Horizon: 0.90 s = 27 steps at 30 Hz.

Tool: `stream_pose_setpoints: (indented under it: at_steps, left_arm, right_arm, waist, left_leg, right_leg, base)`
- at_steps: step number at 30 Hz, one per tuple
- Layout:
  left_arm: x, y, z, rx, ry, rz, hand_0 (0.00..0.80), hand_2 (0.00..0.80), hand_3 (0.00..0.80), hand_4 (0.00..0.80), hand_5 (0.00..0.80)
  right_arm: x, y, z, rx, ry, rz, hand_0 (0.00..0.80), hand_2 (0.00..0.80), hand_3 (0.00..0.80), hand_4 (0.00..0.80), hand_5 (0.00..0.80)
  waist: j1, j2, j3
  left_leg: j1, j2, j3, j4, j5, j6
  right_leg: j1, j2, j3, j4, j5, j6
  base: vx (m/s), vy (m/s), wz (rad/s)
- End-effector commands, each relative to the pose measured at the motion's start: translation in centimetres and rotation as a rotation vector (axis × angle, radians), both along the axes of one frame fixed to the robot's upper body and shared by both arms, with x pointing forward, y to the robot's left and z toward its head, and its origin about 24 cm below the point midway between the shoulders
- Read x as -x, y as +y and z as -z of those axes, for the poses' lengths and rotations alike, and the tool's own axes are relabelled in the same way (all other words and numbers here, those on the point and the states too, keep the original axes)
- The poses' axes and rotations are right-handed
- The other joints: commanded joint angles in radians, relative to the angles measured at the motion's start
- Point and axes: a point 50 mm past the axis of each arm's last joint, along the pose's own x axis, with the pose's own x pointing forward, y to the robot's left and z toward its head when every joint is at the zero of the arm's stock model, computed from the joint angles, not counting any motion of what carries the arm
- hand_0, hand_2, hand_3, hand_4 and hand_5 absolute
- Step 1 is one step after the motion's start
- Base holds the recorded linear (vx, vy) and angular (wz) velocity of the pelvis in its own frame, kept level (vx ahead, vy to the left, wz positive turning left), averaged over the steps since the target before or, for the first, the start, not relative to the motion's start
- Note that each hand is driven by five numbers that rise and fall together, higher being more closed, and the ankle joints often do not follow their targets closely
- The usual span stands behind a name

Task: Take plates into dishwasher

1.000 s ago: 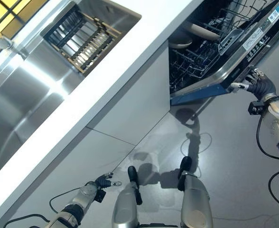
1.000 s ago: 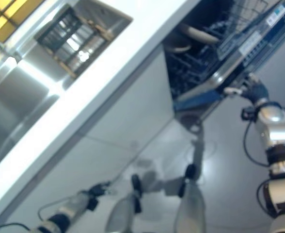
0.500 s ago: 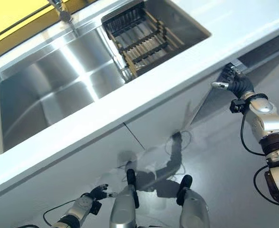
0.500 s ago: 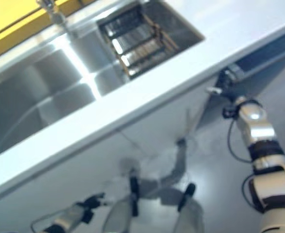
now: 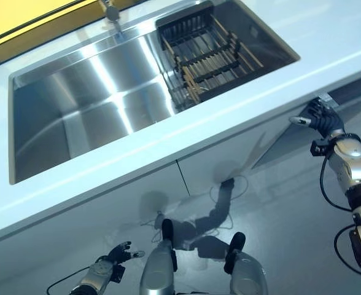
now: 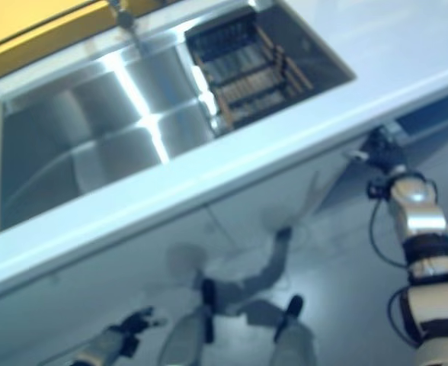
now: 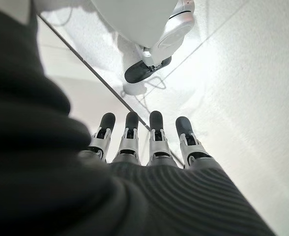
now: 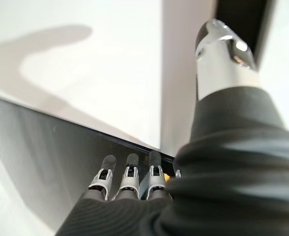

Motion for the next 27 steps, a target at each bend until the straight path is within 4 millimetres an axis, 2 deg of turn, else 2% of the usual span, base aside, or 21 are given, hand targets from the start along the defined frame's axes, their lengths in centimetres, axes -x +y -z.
stream_pose_setpoints:
  at_steps: [1, 3, 6, 11, 14, 18, 23, 27]
  left_arm:
    - [0.1, 2.8, -0.8, -0.070, -0.023, -0.076, 0.000, 0.000, 0.000, 0.000, 0.000]
    - [0.6, 3.1, -0.7, -0.065, -0.015, -0.100, 0.000, 0.000, 0.000, 0.000, 0.000]
    - [1.2, 3.2, -0.4, -0.043, 0.001, -0.130, 0.000, 0.000, 0.000, 0.000, 0.000]
    - [1.1, 2.9, -0.1, -0.023, 0.024, -0.131, 0.000, 0.000, 0.000, 0.000, 0.000]
    - [1.1, 2.5, 0.1, -0.018, 0.042, -0.110, 0.000, 0.000, 0.000, 0.000, 0.000]
    - [1.7, 2.3, 0.5, -0.029, 0.091, -0.086, 0.000, 0.000, 0.000, 0.000, 0.000]
    - [2.9, 2.8, 0.9, -0.051, 0.152, -0.082, 0.000, 0.000, 0.000, 0.000, 0.000]
    - [3.7, 3.1, 1.1, -0.081, 0.200, -0.064, 0.000, 0.000, 0.000, 0.000, 0.000]
  right_arm:
    - [-0.3, 5.8, 2.0, 0.172, -0.056, -0.187, 0.000, 0.000, 0.000, 0.000, 0.000]
    - [1.4, 6.2, 4.8, 0.150, 0.005, -0.190, 0.000, 0.000, 0.000, 0.000, 0.000]
    - [4.2, 6.4, 10.1, 0.067, 0.178, -0.200, 0.000, 0.000, 0.000, 0.000, 0.000]
    - [10.3, 6.7, 20.0, -0.130, 0.588, -0.147, 0.000, 0.000, 0.000, 0.000, 0.000]
    - [13.8, 6.7, 23.7, -0.179, 0.778, -0.090, 0.000, 0.000, 0.000, 0.000, 0.000]
    - [17.1, 7.2, 26.3, -0.224, 0.937, -0.005, 0.000, 0.000, 0.000, 0.000, 0.000]
    - [19.0, 7.5, 27.5, -0.227, 1.059, 0.067, 0.000, 0.000, 0.000, 0.000, 0.000]
    - [20.5, 7.4, 28.0, -0.245, 1.125, 0.087, 0.000, 0.000, 0.000, 0.000, 0.000]
  waist:
    - [0.046, -0.117, -0.017]
    - [0.029, -0.136, -0.032]
    - [0.008, -0.161, -0.063]
    - [0.003, -0.183, -0.115]
    - [0.011, -0.182, -0.140]
    - [0.021, -0.173, -0.177]
    - [0.026, -0.170, -0.199]
    - [0.016, -0.167, -0.232]
  left_leg:
    - [0.064, -0.025, 0.025, 0.006, -0.059, 0.043]
    - [0.078, -0.036, 0.035, 0.002, -0.074, 0.056]
    - [0.104, -0.059, 0.051, -0.009, -0.097, 0.077]
    - [0.148, -0.103, 0.048, -0.037, -0.127, 0.107]
    - [0.171, -0.124, 0.034, -0.047, -0.140, 0.122]
    - [0.200, -0.145, 0.003, -0.061, -0.148, 0.141]
    - [0.233, -0.151, -0.023, -0.074, -0.157, 0.147]
    - [0.225, -0.154, -0.081, -0.078, -0.148, 0.152]
  right_leg:
    - [0.060, -0.049, 0.099, -0.054, 0.076, 0.034]
    - [0.065, -0.059, 0.118, -0.059, 0.110, 0.048]
    - [0.070, -0.079, 0.142, -0.059, 0.171, 0.073]
    - [0.068, -0.108, 0.165, -0.045, 0.257, 0.100]
    - [0.069, -0.117, 0.177, -0.028, 0.285, 0.105]
    - [0.073, -0.120, 0.203, 0.005, 0.308, 0.105]
    - [0.066, -0.117, 0.230, 0.013, 0.328, 0.110]
    - [0.101, -0.048, 0.318, 0.000, 0.258, 0.086]
  base:
    - [0.009, 0.170, 0.30]
    - [-0.001, 0.165, 0.36]
    - [0.003, 0.188, 0.27]
    - [0.018, 0.181, 0.08]
    - [0.037, 0.187, 0.13]
    - [0.065, 0.150, 0.18]
    - [0.032, 0.061, 0.10]
    - [-0.030, -0.040, 0.21]
